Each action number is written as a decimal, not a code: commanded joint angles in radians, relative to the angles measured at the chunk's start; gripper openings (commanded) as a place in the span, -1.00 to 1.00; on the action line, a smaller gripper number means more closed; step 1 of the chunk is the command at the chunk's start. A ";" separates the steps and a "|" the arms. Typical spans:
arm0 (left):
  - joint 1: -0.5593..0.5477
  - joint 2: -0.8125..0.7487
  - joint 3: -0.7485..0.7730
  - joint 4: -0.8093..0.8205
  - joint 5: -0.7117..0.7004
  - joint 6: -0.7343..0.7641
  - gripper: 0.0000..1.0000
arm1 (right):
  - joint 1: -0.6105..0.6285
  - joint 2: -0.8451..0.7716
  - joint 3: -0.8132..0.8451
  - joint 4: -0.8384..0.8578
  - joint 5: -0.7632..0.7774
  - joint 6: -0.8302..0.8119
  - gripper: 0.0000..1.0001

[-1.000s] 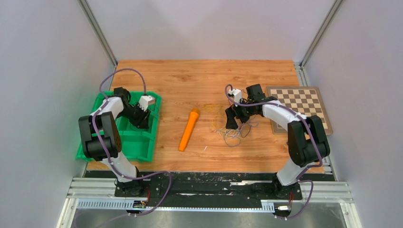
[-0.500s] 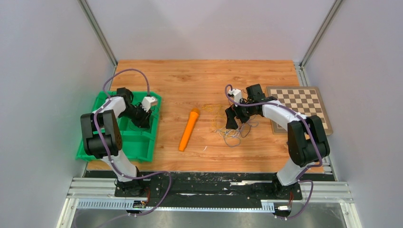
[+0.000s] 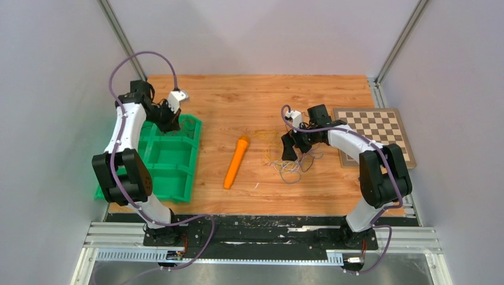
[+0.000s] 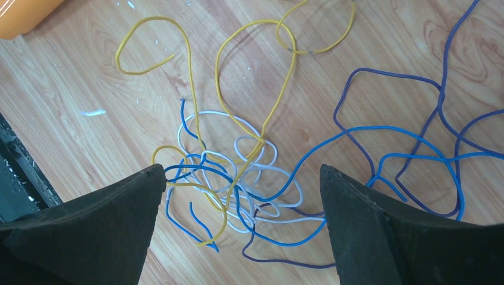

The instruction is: Untangle the cables

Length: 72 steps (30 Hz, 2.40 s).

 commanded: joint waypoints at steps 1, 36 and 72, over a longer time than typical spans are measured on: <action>-0.001 0.050 0.150 -0.049 0.018 -0.009 -1.00 | -0.006 0.021 0.038 0.006 -0.034 0.015 1.00; 0.077 0.112 0.213 0.120 0.037 -0.095 0.38 | -0.014 -0.106 0.082 -0.069 -0.051 -0.065 1.00; -0.731 0.650 0.509 0.406 -0.128 -0.366 0.05 | -0.237 -0.098 0.084 -0.195 -0.069 -0.034 0.83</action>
